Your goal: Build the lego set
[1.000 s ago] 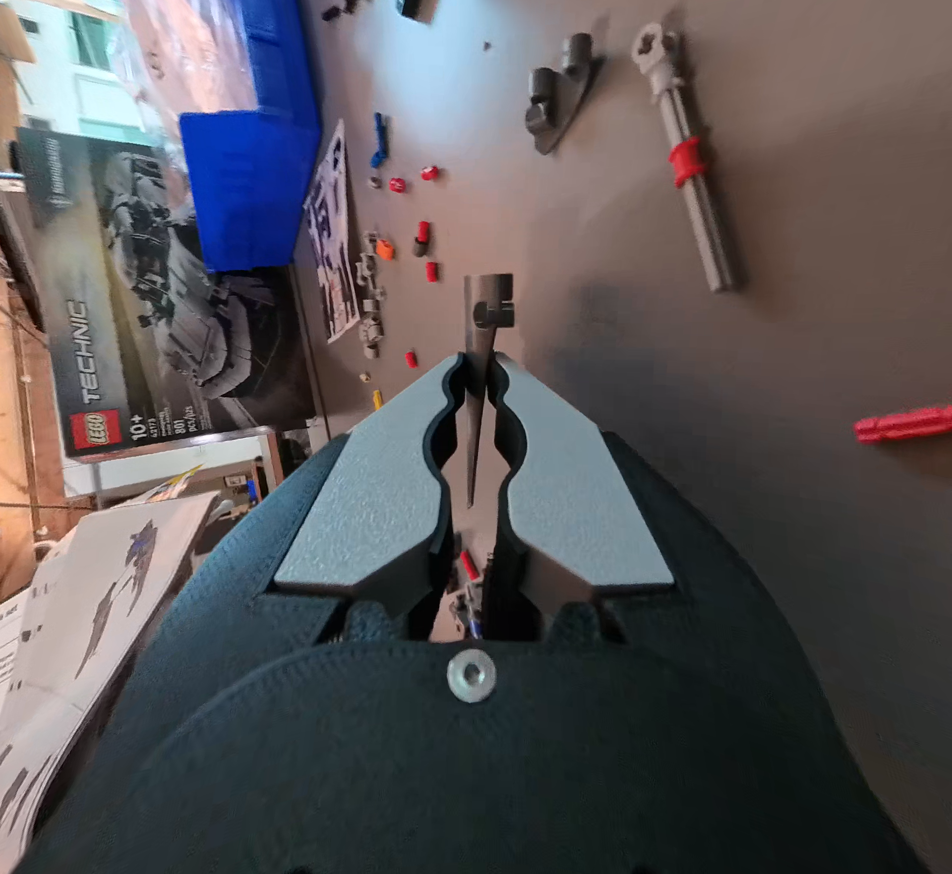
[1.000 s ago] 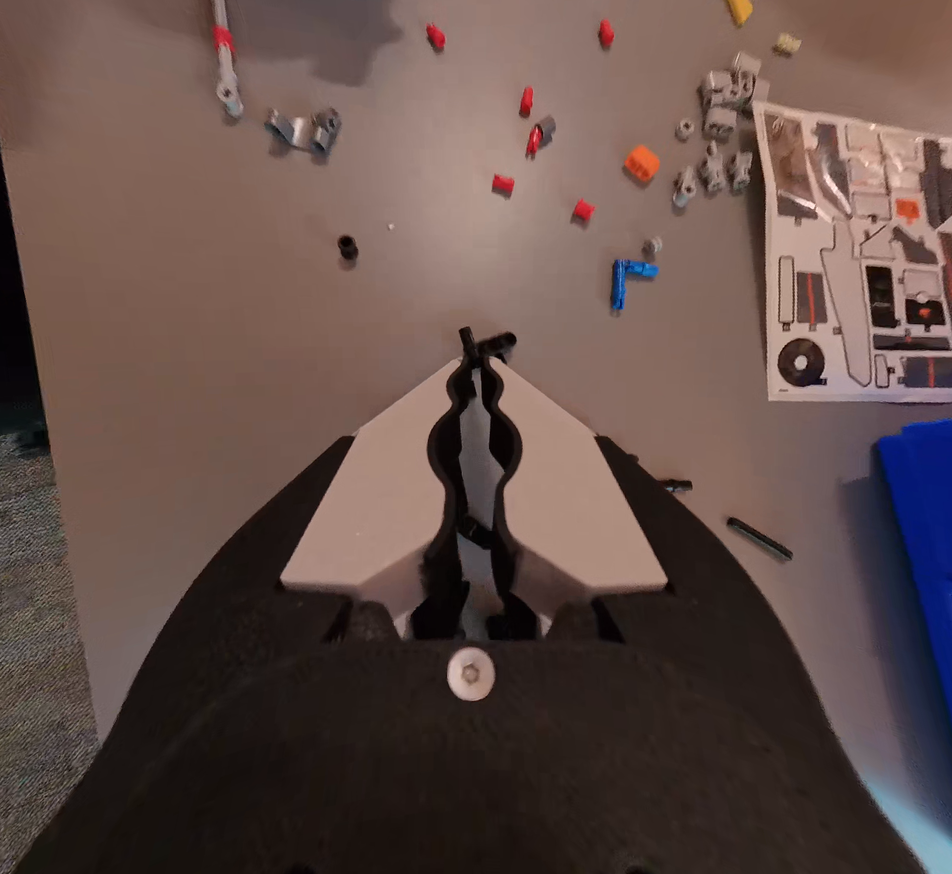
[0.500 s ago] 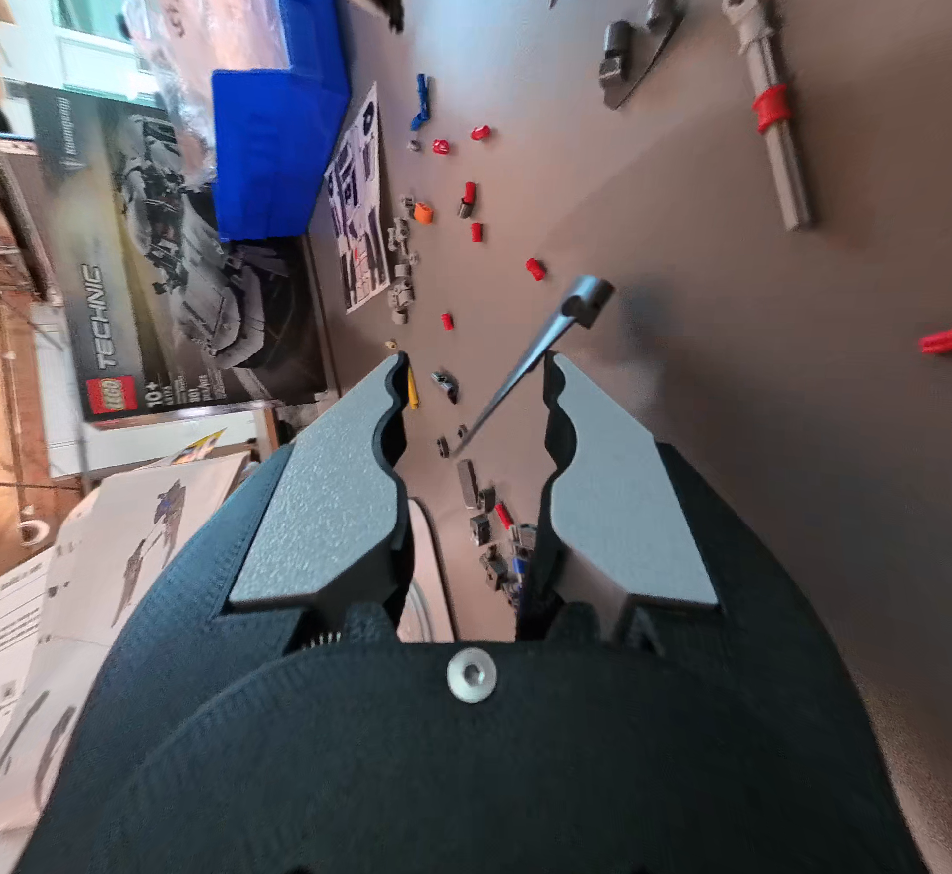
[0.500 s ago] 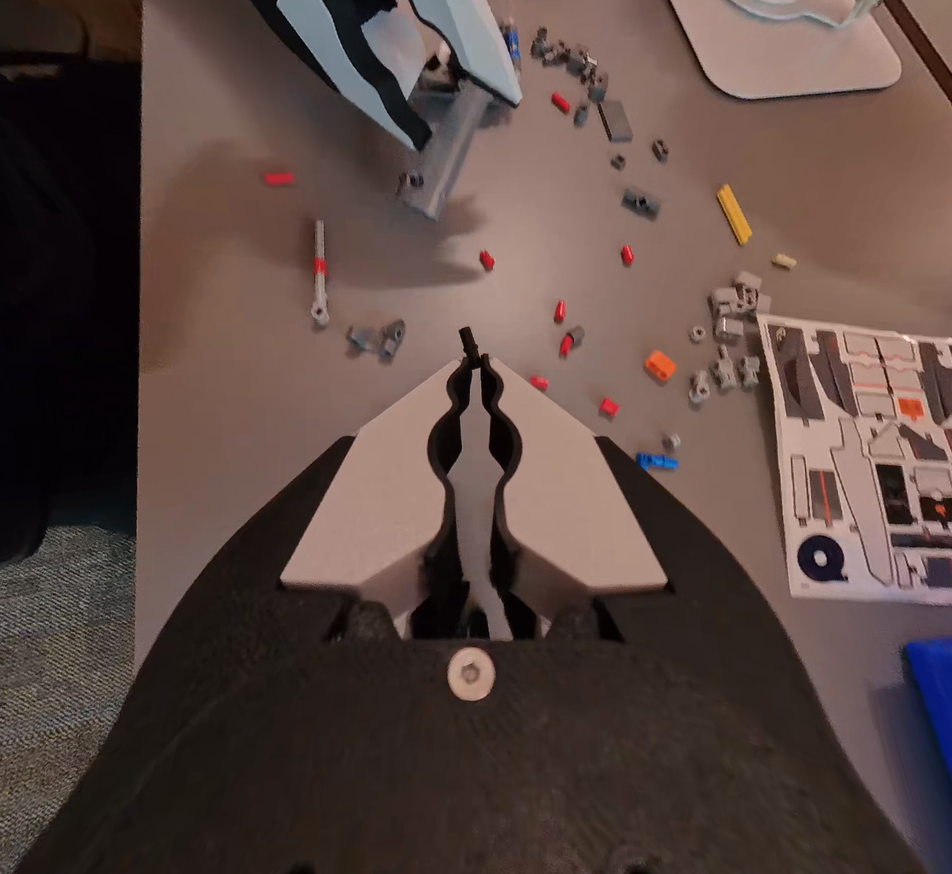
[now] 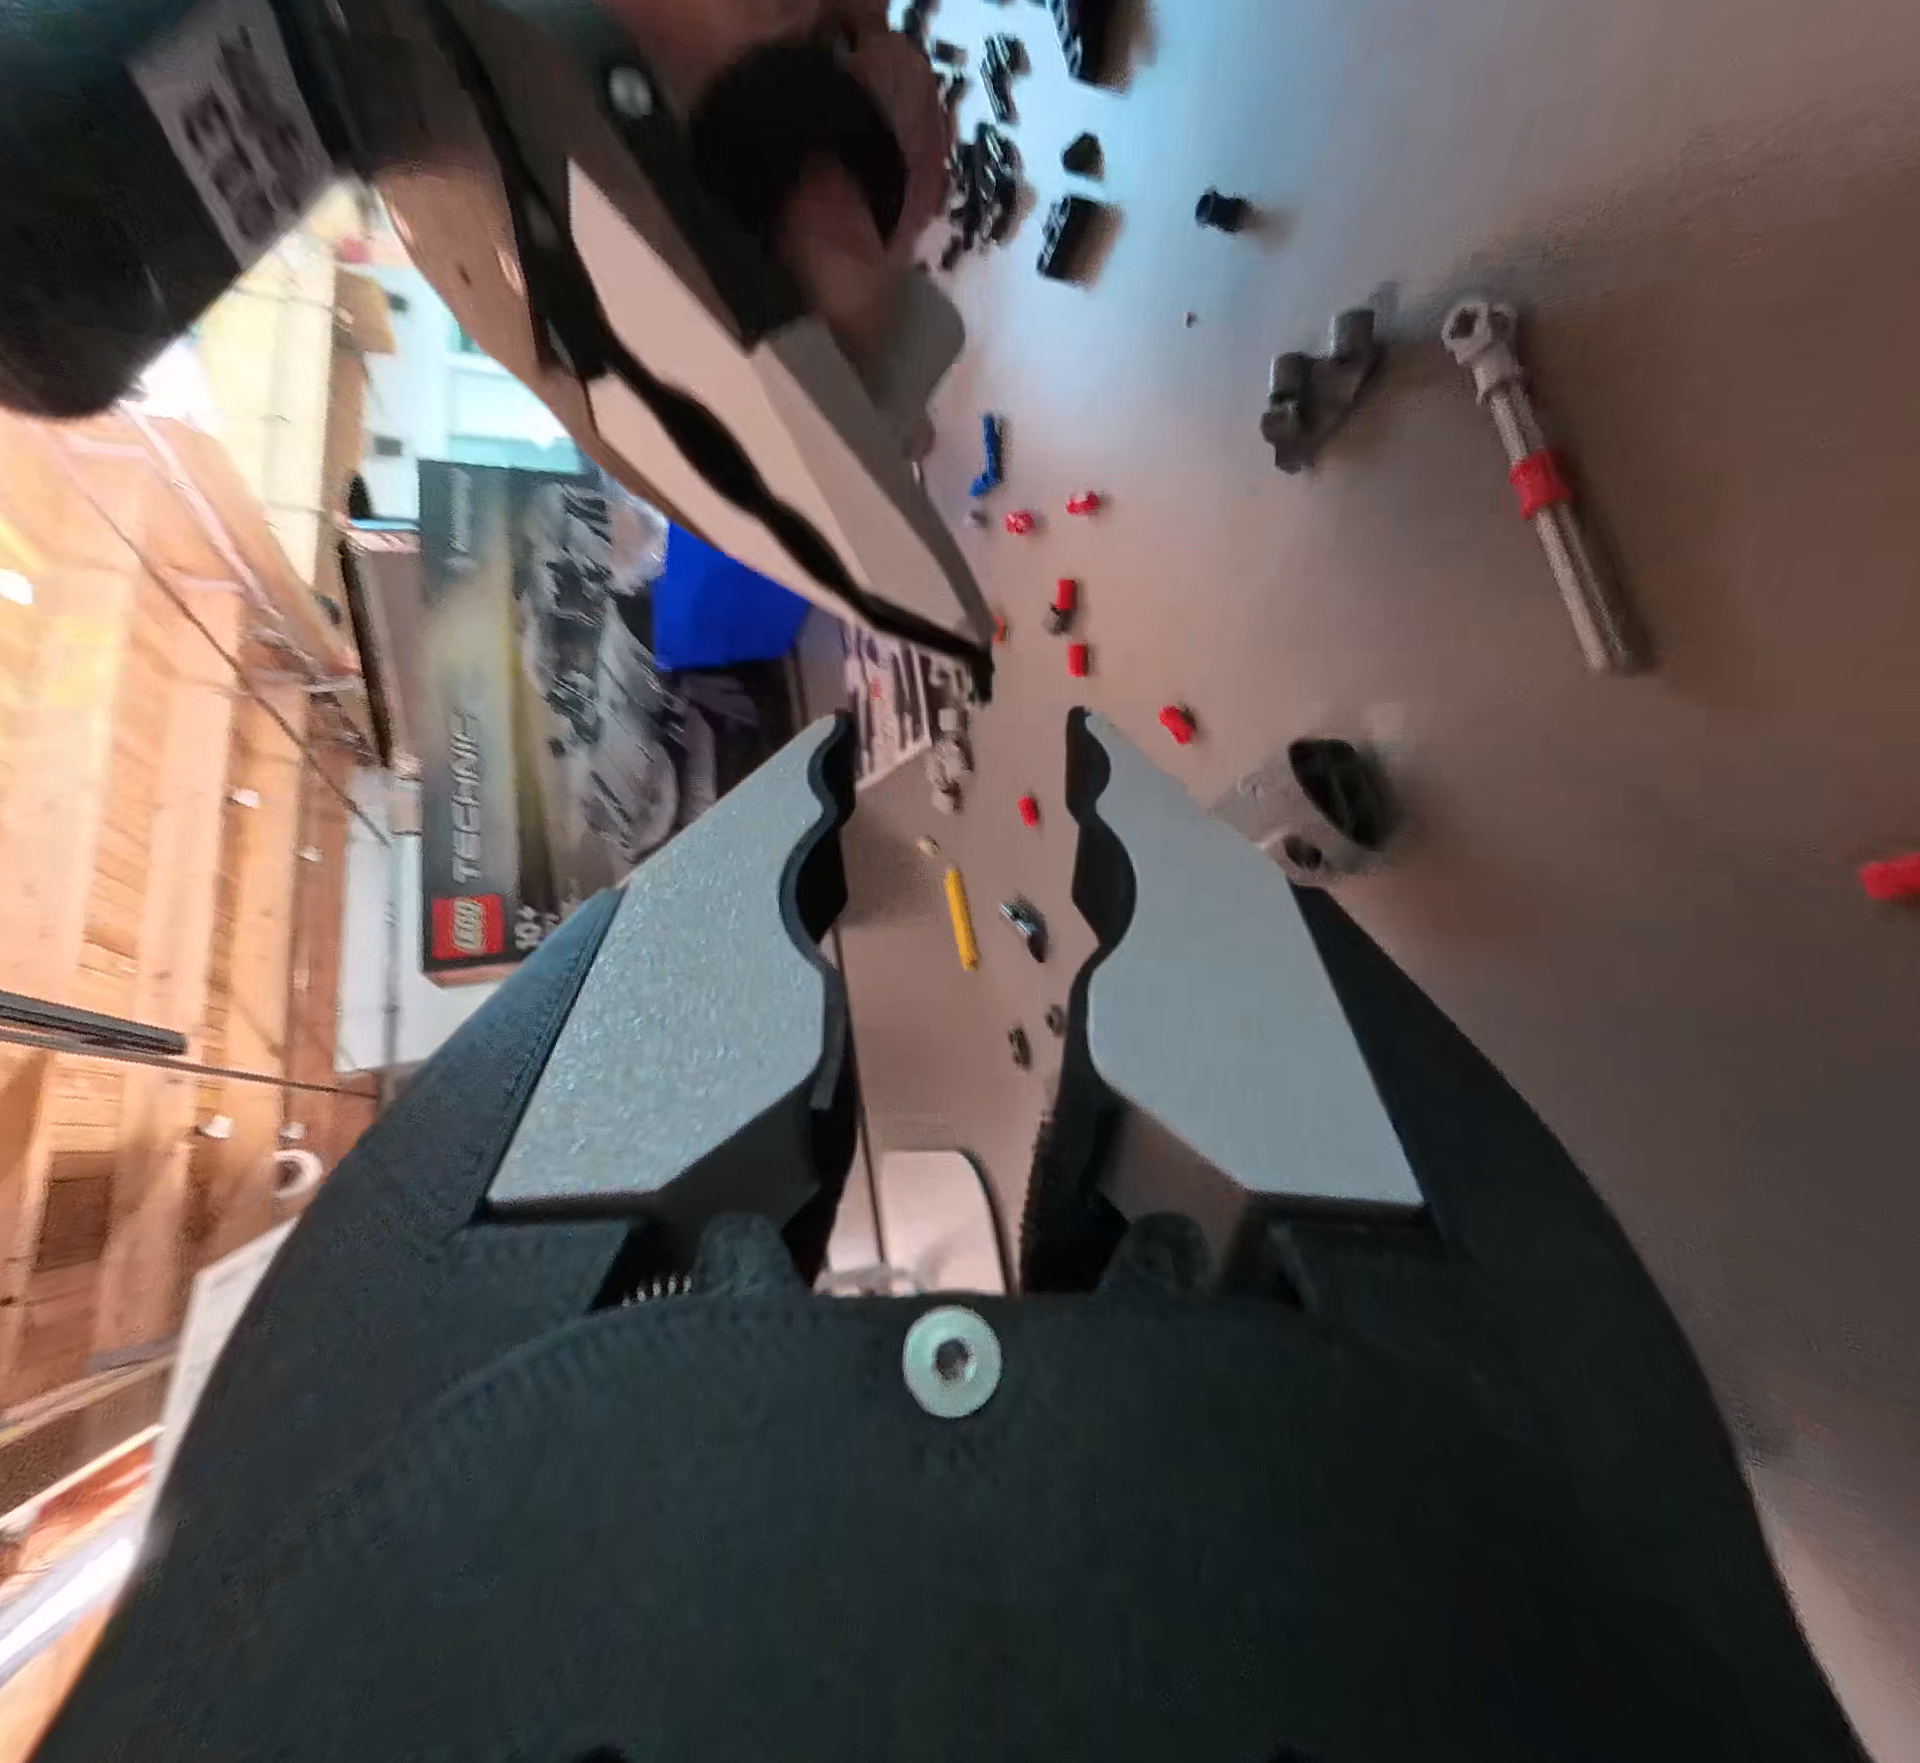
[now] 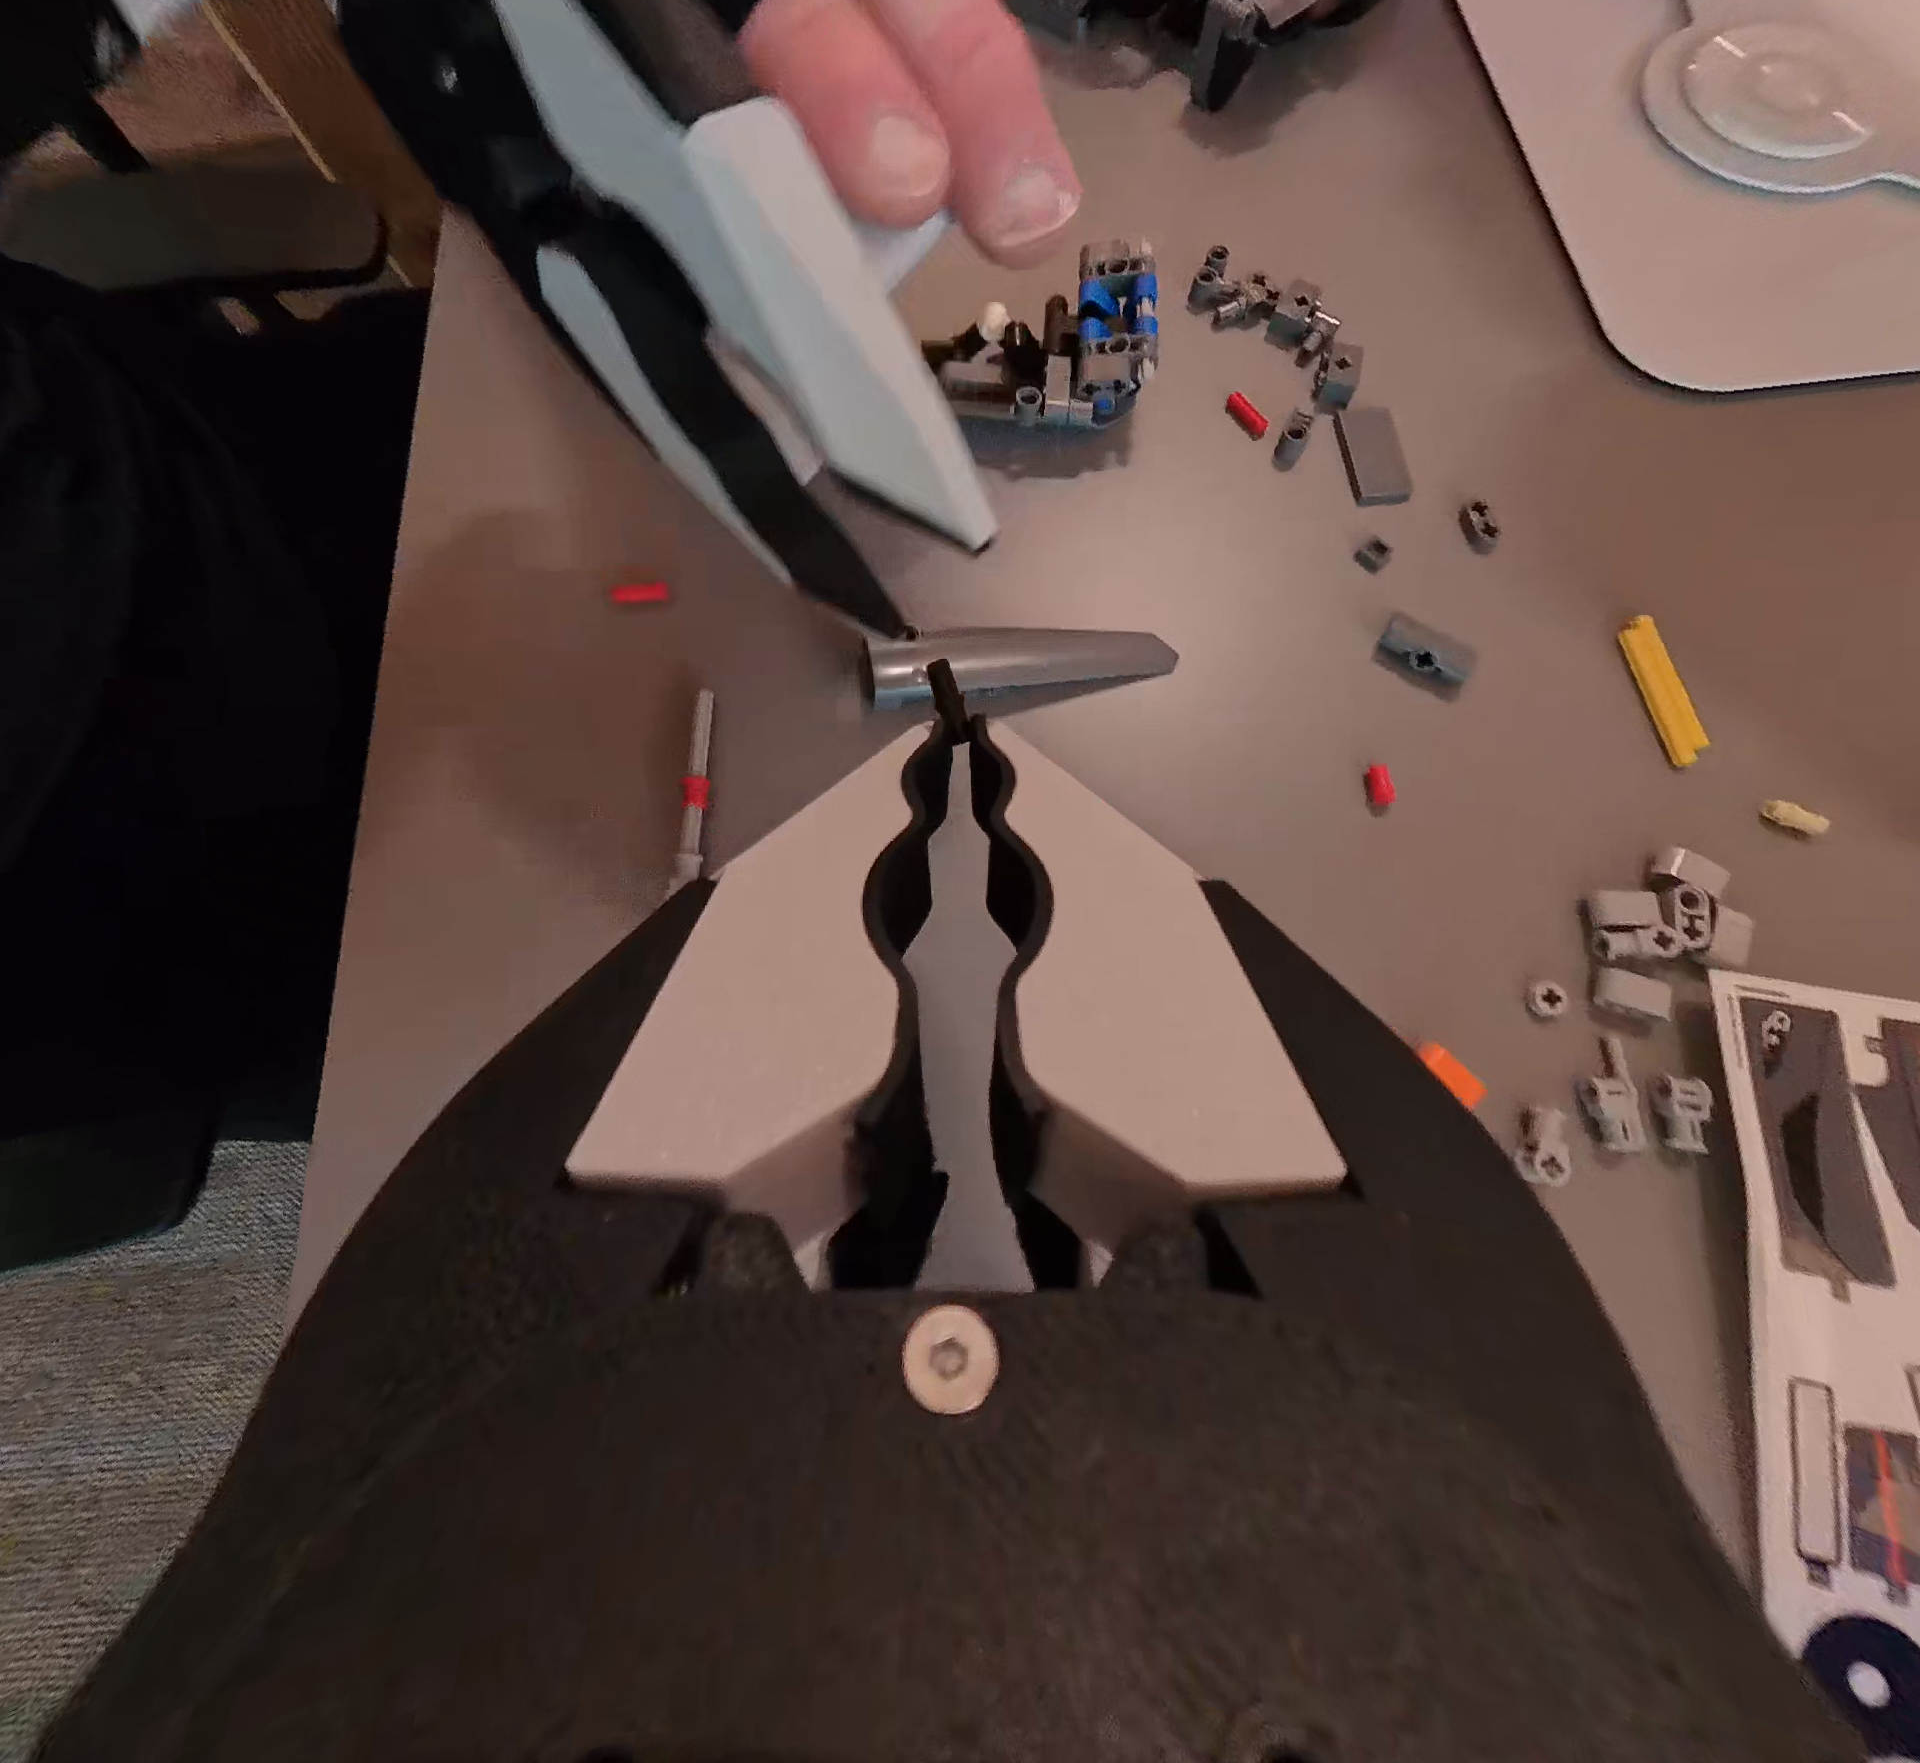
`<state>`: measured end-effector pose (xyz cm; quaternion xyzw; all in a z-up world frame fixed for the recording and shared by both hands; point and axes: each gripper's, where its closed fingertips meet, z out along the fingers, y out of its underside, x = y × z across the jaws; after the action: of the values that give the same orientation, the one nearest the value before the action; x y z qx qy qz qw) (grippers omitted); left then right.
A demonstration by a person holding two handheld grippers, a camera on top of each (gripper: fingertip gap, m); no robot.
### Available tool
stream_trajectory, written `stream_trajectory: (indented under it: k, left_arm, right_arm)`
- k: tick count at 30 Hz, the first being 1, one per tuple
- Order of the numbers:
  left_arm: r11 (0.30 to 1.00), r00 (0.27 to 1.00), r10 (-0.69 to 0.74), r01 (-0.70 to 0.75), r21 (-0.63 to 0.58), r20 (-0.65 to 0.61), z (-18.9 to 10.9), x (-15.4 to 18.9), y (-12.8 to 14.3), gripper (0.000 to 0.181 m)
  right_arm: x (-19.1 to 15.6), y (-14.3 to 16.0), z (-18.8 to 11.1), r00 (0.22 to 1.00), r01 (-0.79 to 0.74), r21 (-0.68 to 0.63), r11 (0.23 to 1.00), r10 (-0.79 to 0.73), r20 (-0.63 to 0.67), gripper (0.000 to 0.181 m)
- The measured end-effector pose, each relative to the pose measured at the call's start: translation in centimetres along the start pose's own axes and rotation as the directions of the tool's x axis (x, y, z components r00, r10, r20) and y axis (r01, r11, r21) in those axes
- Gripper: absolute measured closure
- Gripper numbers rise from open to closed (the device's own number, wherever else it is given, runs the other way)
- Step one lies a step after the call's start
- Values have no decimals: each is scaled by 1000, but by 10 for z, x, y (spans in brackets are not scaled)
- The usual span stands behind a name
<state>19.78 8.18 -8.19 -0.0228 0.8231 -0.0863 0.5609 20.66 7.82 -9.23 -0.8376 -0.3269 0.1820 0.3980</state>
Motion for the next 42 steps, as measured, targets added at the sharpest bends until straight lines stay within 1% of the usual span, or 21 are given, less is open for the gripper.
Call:
stream_trajectory:
  k: [2,4,6,10,13,17,20,21,25,28,38,40,42]
  left_arm:
    - [1000,999,29,-29,0,41,3,-3,-2,144]
    - [1000,998,27,-27,5,63,6,-6,-2,149]
    - [1000,996,17,-19,21,86,6,-8,-3,162]
    - [999,995,30,-34,31,99,6,-7,-6,178]
    - [999,993,-2,-2,35,120,6,-11,-6,180]
    - [991,976,-102,83,108,194,-3,-32,-11,180]
    - [978,955,-160,120,168,250,-12,-47,-17,180]
    - [977,950,-167,122,177,266,-13,-49,-18,180]
    - [978,940,-147,92,186,308,-17,-54,-24,181]
    - [980,934,-127,67,186,333,-19,-56,-25,181]
    - [986,915,-58,-11,167,400,-25,-62,-29,180]
    - [987,906,-37,-32,155,421,-27,-64,-30,180]
    - [989,903,-38,-26,144,427,-28,-65,-29,180]
  right_arm:
    - [0,-3,2,1000,-13,7,1000,13,20,181]
    - [-1,-6,2,999,-26,19,999,25,40,181]
    - [-3,-9,1,997,-36,36,999,34,64,181]
    - [-5,-14,-2,995,-56,68,996,50,80,181]
    - [-4,-18,-7,994,-72,103,992,64,87,181]
    - [-6,-36,-22,991,-104,260,960,80,103,180]
    - [-6,-48,-33,991,-126,361,924,104,80,170]
    - [-8,-51,-35,991,-126,382,915,102,81,171]
    - [-19,-58,-36,985,-157,428,890,108,137,173]
    - [-21,-61,-39,977,-190,461,867,119,179,177]
    - [-25,-71,-44,951,-275,528,804,147,272,179]
    - [-26,-73,-45,948,-284,539,793,148,281,179]
    - [-25,-75,-44,954,-274,553,786,149,260,179]
